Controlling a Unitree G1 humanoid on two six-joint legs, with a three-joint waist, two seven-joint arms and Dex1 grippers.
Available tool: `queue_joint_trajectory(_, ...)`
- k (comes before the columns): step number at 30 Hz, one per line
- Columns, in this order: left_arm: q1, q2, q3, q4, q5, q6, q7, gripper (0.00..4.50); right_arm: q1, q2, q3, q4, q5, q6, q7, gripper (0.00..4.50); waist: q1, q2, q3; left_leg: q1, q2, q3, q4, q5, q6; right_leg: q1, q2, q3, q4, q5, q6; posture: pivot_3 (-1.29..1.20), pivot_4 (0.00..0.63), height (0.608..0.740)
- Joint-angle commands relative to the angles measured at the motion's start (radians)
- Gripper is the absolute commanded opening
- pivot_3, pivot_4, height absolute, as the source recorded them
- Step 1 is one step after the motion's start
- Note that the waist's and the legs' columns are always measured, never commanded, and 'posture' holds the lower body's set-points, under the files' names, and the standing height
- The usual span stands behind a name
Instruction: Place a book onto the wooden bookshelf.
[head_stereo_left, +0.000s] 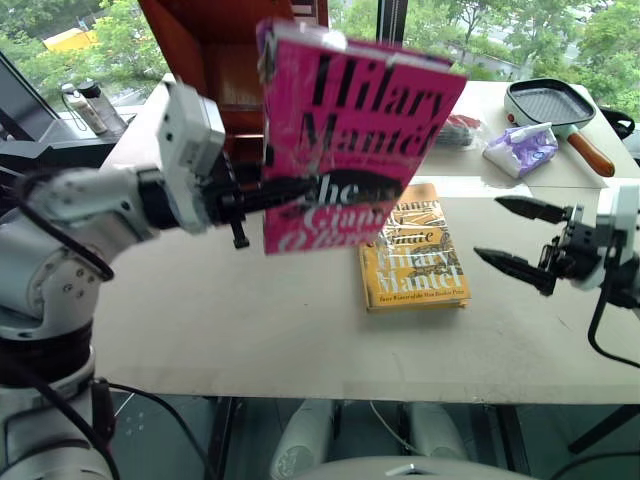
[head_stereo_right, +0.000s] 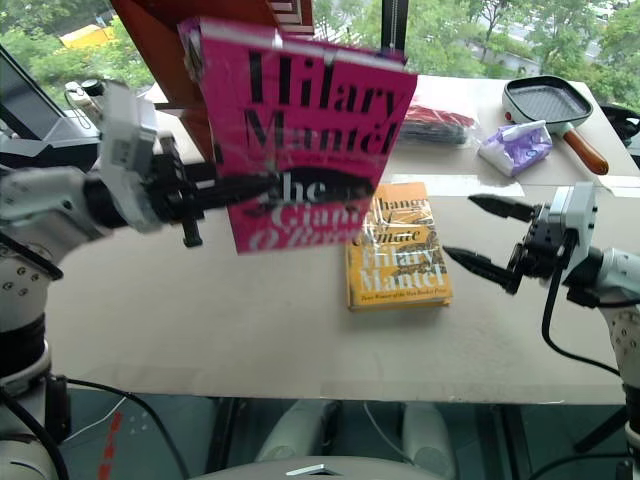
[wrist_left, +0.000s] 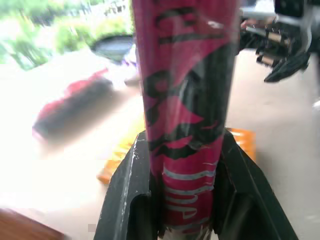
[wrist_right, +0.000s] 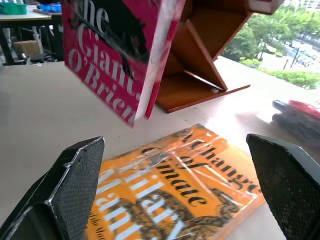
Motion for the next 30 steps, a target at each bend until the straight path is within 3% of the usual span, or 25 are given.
queue_joint_trajectory(1, -0.167, 0.077, -0.129, 0.045, 0.365, -0.323, 0.016, 0.66, -0.097, 0.017, 0.019, 0.13, -0.058, -0.072, 0.011, 4.5, -0.002, 0.0, 0.0, 0.0, 0.0, 0.0, -0.002, 0.0, 0.0, -0.001, 0.0, 0.0, -0.001, 0.0, 0.0, 0.0, 0.15, 0.74)
queue_joint_trajectory(4, -0.382, 0.124, -0.26, 0.096, 0.649, -0.258, 0.104, 0.66, -0.19, 0.031, 0.038, 0.229, -0.093, -0.125, 0.036, 4.5, -0.008, 0.0, 0.0, -0.002, -0.001, 0.001, -0.005, 0.0, 0.0, -0.004, 0.0, 0.001, -0.001, 0.0, 0.0, 0.0, 0.15, 0.74)
queue_joint_trajectory(7, -0.51, 0.156, -0.366, 0.137, 0.781, -0.213, 0.003, 0.66, -0.287, 0.021, 0.026, 0.327, -0.116, -0.189, 0.067, 4.5, -0.023, 0.0, 0.001, -0.012, -0.002, 0.002, -0.004, 0.0, 0.0, -0.015, -0.001, 0.002, 0.001, 0.0, 0.001, 0.0, 0.15, 0.74)
queue_joint_trajectory(10, -0.599, 0.146, -0.501, 0.208, 0.952, -0.049, -0.102, 0.66, -0.353, 0.004, 0.016, 0.397, -0.122, -0.229, 0.099, 4.5, -0.036, 0.001, 0.001, -0.013, -0.002, 0.004, -0.004, 0.0, 0.0, -0.016, 0.0, 0.003, 0.001, -0.001, 0.002, 0.0, 0.15, 0.74)
queue_joint_trajectory(16, -0.654, 0.038, -0.673, 0.282, 1.089, 0.139, -0.284, 0.66, -0.424, -0.022, 0.003, 0.449, -0.113, -0.269, 0.154, 4.5, -0.079, 0.005, 0.001, -0.007, -0.001, 0.006, -0.002, 0.0, 0.001, -0.016, 0.001, 0.007, 0.011, -0.001, 0.002, 0.0, 0.15, 0.74)
queue_joint_trajectory(19, -0.689, -0.029, -0.676, 0.318, 1.108, 0.218, -0.307, 0.66, -0.418, -0.042, -0.015, 0.418, -0.101, -0.258, 0.156, 4.5, -0.079, 0.008, 0.007, -0.006, -0.001, 0.007, 0.003, -0.002, 0.005, -0.016, 0.003, 0.009, 0.021, -0.001, 0.002, 0.0, 0.15, 0.74)
queue_joint_trajectory(25, -0.635, 0.028, -0.653, 0.367, 1.165, 0.157, -0.299, 0.66, -0.406, -0.056, -0.023, 0.414, -0.105, -0.259, 0.16, 4.5, -0.082, 0.008, 0.007, -0.011, 0.0, 0.007, 0.008, 0.0, 0.001, -0.02, 0.003, 0.01, 0.02, -0.001, 0.002, 0.0, 0.15, 0.74)
queue_joint_trajectory(30, -0.591, 0.042, -0.672, 0.532, 1.234, 0.058, -0.242, 0.66, -0.388, -0.051, -0.034, 0.359, -0.081, -0.237, 0.147, 4.5, -0.073, 0.008, 0.007, -0.013, -0.001, 0.007, 0.008, 0.0, 0.001, -0.021, 0.002, 0.01, 0.021, -0.001, 0.002, 0.0, 0.15, 0.74)
